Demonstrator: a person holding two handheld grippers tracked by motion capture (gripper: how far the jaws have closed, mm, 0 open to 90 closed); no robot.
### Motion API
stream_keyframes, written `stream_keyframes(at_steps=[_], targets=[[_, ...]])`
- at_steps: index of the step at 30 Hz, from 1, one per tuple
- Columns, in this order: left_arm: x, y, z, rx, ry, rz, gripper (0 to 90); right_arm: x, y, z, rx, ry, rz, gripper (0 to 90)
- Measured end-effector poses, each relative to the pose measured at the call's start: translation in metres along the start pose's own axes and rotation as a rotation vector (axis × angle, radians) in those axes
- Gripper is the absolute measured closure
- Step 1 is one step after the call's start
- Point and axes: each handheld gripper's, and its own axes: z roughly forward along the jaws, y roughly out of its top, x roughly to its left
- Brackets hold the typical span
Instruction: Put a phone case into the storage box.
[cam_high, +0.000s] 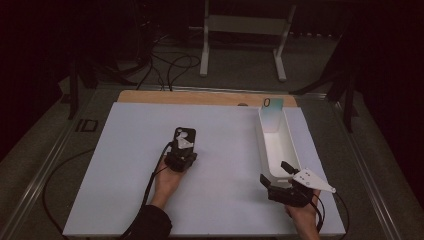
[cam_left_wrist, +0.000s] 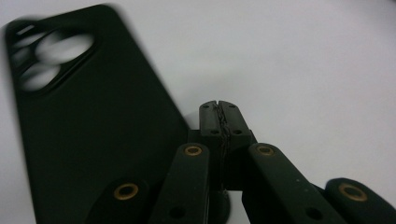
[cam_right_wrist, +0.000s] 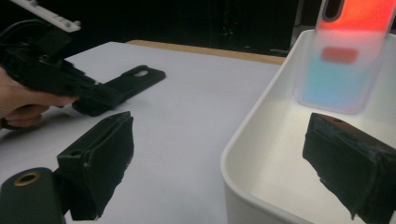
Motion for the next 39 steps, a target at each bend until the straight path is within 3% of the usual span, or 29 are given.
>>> stream_keyframes(at_steps=[4, 5, 8, 10, 11, 14, 19, 20, 23, 28, 31, 35, 39], targets=[[0.010, -0.007, -0.009, -0.001, 0.036, -0.027, 89.6, 0.000, 0.000, 0.000, 0.000, -0.002, 0.003, 8.7], [0.019, -0.012, -0.015, 0.002, 0.078, -0.044, 89.6, 0.000, 0.000, 0.000, -0.001, 0.000, 0.004, 8.8], [0.031, -0.017, -0.022, -0.002, 0.127, -0.090, 89.5, 0.000, 0.000, 0.000, 0.000, -0.005, 0.001, 8.8], [0.031, -0.017, -0.022, -0.002, 0.127, -0.090, 89.5, 0.000, 0.000, 0.000, 0.000, -0.005, 0.001, 8.8], [0.041, -0.021, -0.026, -0.007, 0.144, -0.135, 89.5, 0.000, 0.000, 0.000, 0.000, -0.005, 0.001, 8.7], [0.045, -0.024, -0.027, -0.017, 0.133, -0.158, 89.5, 0.000, 0.000, 0.001, 0.001, -0.004, 0.002, 8.8], [0.043, -0.024, -0.025, -0.022, 0.122, -0.145, 86.0, 0.000, 0.000, 0.001, 0.003, -0.003, 0.000, 8.7], [0.041, -0.023, -0.032, -0.090, 0.065, -0.123, 86.0, 0.000, 0.000, 0.001, 0.001, -0.003, 0.001, 8.7], [0.039, -0.019, -0.042, -0.147, 0.046, -0.101, 79.5, -0.001, 0.000, 0.000, -0.005, 0.002, 0.012, 8.7], [0.039, -0.017, -0.065, -0.208, 0.013, -0.082, 63.6, -0.001, 0.001, 0.000, -0.002, 0.008, 0.014, 8.7], [0.041, -0.022, -0.082, -0.234, -0.029, -0.074, 56.4, -0.002, 0.001, 0.000, -0.002, 0.016, 0.013, 8.7], [0.045, -0.034, -0.105, -0.273, -0.023, -0.064, 46.7, -0.004, 0.001, -0.001, -0.020, 0.036, 0.007, 10.7], [0.049, -0.049, -0.124, -0.304, 0.048, -0.052, 30.3, -0.003, 0.002, -0.001, -0.040, 0.046, -0.002, 10.8]])
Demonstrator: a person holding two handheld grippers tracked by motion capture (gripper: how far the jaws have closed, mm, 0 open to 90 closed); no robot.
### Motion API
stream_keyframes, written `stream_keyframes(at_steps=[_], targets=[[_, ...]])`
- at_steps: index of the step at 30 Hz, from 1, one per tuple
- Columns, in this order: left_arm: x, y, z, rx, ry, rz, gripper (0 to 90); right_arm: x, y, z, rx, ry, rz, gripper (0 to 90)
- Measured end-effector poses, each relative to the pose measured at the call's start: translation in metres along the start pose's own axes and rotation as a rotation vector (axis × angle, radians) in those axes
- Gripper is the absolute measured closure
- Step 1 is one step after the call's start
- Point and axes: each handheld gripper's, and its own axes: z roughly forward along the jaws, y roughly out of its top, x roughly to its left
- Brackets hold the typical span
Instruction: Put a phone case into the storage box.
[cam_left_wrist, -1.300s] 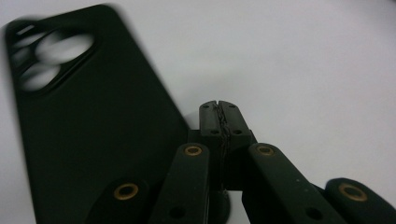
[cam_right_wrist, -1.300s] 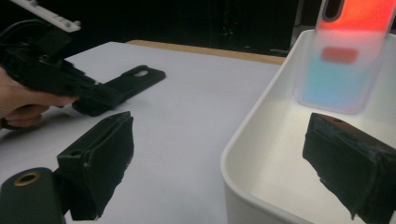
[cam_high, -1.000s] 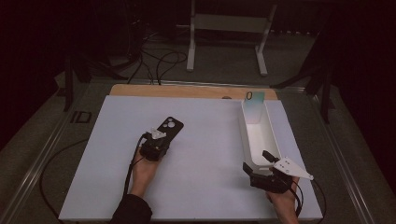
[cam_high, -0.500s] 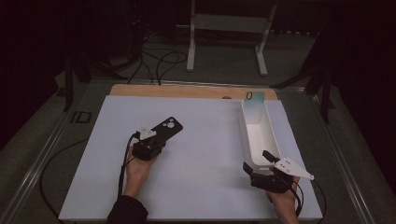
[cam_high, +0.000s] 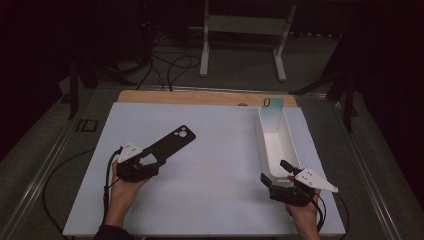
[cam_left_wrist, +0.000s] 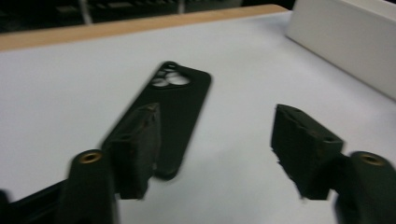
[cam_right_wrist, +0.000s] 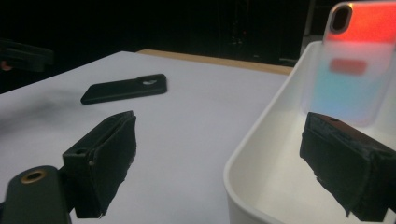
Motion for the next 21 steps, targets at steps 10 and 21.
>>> stream_keyframes(at_steps=[10, 21], targets=[[0.006, -0.030, -0.043, -0.021, 0.035, 0.052, 5.9, 0.002, 0.005, -0.003, 0.017, -0.019, 0.001, 8.7], [0.007, -0.044, -0.058, -0.026, 0.024, 0.039, 0.3, 0.001, 0.005, -0.001, 0.017, -0.022, -0.004, 8.1]])
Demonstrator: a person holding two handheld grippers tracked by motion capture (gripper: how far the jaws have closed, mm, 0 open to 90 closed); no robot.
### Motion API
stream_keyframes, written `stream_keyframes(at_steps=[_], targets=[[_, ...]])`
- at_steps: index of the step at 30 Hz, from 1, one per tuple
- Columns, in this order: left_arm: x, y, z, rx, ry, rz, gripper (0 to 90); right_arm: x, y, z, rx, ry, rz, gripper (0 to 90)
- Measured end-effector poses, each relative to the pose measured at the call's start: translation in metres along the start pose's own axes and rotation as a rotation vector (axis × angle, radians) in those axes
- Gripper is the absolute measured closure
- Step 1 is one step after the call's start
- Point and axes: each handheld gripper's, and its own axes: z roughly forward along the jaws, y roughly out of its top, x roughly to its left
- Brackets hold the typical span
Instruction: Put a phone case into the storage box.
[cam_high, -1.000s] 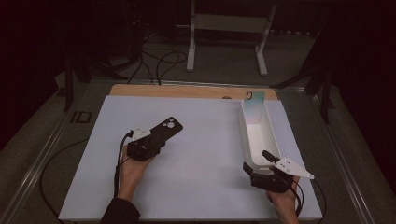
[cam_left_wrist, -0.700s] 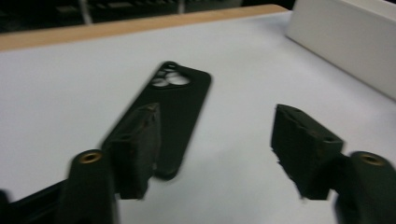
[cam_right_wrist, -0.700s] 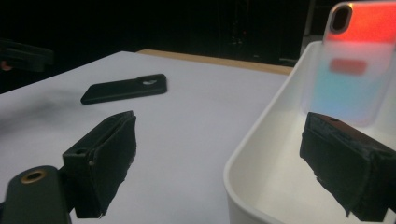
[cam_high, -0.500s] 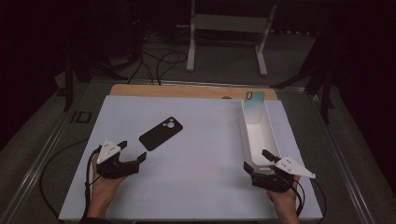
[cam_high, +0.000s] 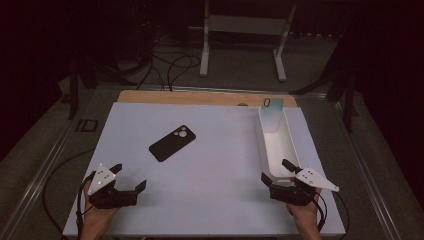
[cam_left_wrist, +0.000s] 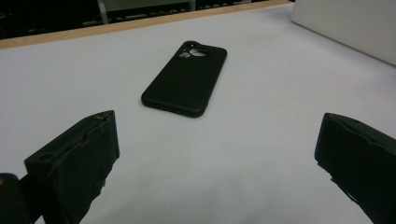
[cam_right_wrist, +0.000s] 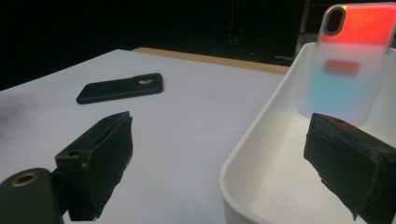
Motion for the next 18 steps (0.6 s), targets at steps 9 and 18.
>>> stream_keyframes(at_steps=[9, 18], targets=[[-0.002, 0.001, 0.000, 0.005, 0.001, 0.001, 0.1, -0.002, -0.003, 0.001, 0.009, -0.006, -0.010, 8.2], [-0.002, 0.011, 0.006, -0.003, -0.021, 0.009, 0.0, 0.000, -0.004, 0.004, 0.025, -0.001, -0.017, 8.2]])
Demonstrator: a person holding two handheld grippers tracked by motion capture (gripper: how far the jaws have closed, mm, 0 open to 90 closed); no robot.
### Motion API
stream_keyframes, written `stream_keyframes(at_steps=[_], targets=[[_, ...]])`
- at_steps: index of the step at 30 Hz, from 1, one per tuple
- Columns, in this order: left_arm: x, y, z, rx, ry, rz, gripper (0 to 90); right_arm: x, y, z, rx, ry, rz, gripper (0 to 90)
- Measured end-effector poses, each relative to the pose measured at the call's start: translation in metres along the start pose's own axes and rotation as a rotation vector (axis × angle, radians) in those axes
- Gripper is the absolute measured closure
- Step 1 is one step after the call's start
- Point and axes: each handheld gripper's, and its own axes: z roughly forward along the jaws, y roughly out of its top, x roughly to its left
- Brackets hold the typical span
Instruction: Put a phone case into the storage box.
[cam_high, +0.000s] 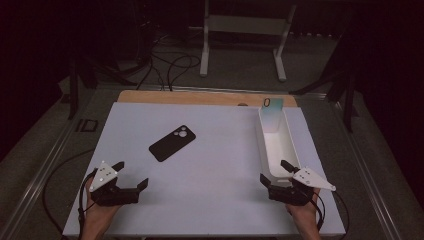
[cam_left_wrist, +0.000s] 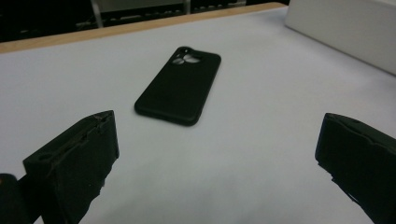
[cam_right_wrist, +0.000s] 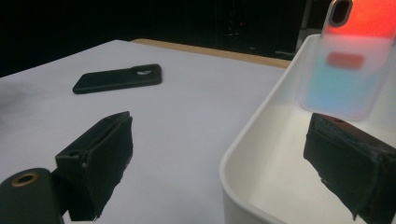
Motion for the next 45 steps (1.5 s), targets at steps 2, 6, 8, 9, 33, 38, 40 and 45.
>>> stream_keyframes(at_steps=[2, 6, 8, 9, 33, 38, 40, 45], targets=[[0.000, 0.005, 0.003, 0.005, -0.003, 0.009, 0.0, 0.000, 0.000, 0.000, -0.001, -0.001, -0.002, 8.2], [0.000, 0.015, 0.013, 0.019, -0.009, 0.029, 0.0, -0.001, 0.000, 0.000, -0.003, -0.003, 0.003, 8.2], [0.001, 0.022, 0.019, 0.025, -0.016, 0.038, 0.0, -0.002, 0.000, 0.000, -0.003, -0.003, 0.005, 8.2], [0.002, 0.026, 0.024, 0.031, -0.017, 0.044, 0.0, -0.002, 0.000, 0.000, -0.002, -0.002, 0.005, 8.2], [0.033, 0.062, 0.114, 0.151, -0.024, 0.020, 0.0, -0.001, 0.000, 0.001, 0.005, 0.010, 0.009, 8.2], [0.041, 0.061, 0.132, 0.195, -0.017, 0.012, 0.0, -0.001, 0.000, 0.002, 0.007, 0.013, 0.012, 8.2], [0.043, 0.061, 0.138, 0.204, -0.015, 0.004, 0.0, -0.001, -0.001, 0.002, 0.006, 0.016, 0.013, 8.2], [0.049, 0.055, 0.154, 0.240, -0.005, -0.010, 0.1, -0.001, -0.001, 0.002, 0.007, 0.015, 0.013, 8.2]])
